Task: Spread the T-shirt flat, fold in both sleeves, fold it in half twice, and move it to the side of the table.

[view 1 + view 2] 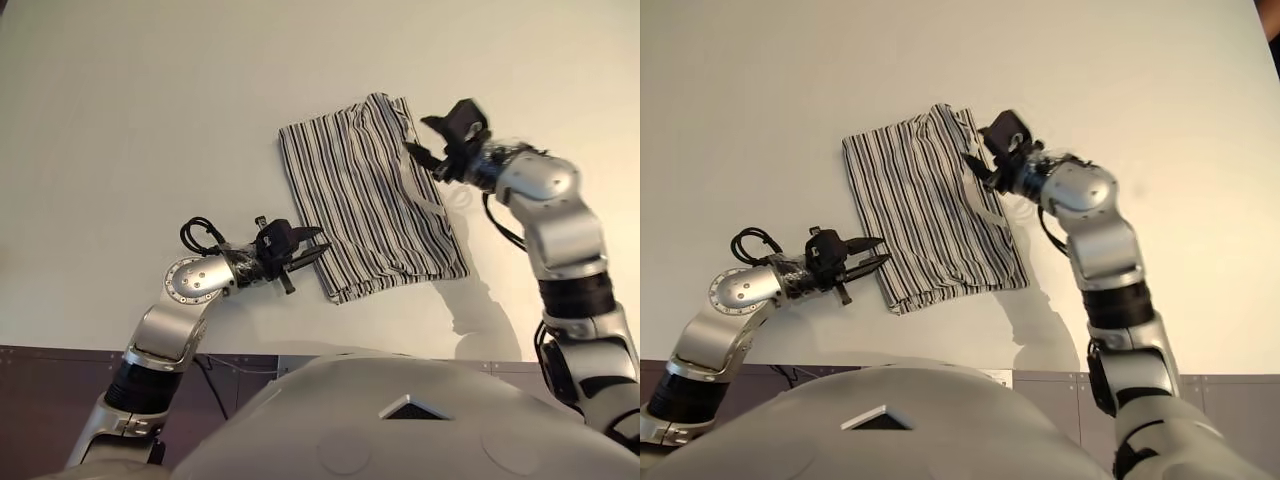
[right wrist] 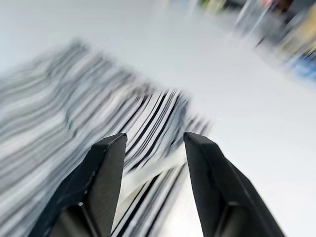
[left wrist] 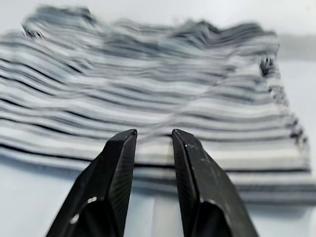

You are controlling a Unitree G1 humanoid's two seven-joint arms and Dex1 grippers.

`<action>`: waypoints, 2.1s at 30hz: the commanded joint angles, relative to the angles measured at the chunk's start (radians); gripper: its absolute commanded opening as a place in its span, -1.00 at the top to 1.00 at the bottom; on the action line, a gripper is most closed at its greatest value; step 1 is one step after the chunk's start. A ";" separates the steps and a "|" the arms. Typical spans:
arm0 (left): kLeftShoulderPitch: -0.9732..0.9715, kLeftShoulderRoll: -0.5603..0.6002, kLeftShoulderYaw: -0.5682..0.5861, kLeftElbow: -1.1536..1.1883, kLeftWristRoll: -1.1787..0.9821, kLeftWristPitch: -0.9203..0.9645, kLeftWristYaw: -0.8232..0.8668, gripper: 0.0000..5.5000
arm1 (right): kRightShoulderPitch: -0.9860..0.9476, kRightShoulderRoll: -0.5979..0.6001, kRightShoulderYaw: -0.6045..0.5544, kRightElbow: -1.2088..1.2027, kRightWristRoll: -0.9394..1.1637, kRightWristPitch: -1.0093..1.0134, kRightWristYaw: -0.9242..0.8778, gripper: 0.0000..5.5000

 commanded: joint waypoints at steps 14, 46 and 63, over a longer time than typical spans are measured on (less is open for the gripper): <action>-0.135 0.074 0.078 0.207 0.036 -0.172 -0.074 0.52 | -0.137 0.150 -0.151 0.204 0.044 -0.199 -0.180 0.24; -0.150 0.079 -0.027 -0.011 0.231 -0.033 0.090 0.52 | 0.292 -0.275 -0.145 -0.512 0.092 -0.161 0.179 0.24; -0.056 0.320 -0.034 0.276 0.592 -0.759 -0.002 -0.05 | 0.322 -0.489 0.013 -0.072 -0.398 -1.049 0.142 0.21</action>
